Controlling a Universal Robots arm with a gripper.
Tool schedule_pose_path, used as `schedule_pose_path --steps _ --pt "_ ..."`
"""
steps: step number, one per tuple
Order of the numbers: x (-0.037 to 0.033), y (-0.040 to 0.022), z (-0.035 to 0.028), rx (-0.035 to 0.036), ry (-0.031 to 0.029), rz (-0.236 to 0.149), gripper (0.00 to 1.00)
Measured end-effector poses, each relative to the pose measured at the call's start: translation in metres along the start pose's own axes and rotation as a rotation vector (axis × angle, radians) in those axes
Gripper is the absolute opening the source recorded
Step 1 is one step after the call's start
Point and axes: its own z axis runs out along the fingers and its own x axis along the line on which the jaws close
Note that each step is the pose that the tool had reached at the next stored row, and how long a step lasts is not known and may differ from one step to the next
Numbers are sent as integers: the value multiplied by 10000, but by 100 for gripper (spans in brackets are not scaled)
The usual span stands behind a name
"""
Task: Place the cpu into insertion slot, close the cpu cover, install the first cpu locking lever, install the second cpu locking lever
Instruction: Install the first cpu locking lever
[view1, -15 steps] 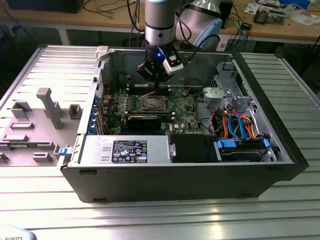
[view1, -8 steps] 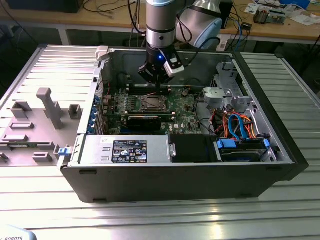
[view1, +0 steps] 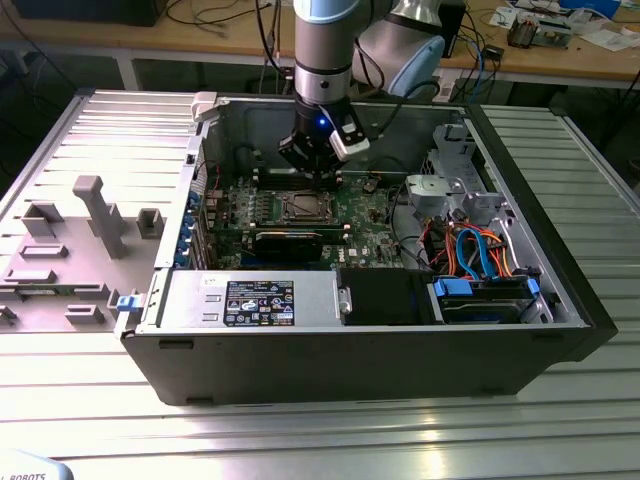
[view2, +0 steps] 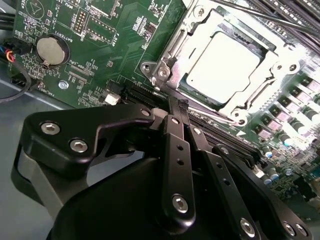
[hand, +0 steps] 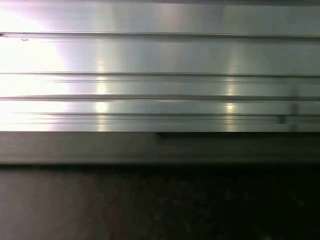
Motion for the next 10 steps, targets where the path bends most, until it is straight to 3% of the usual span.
schedule_pose_path --steps 10 --pt "-6 0 16 -3 -2 0 11"
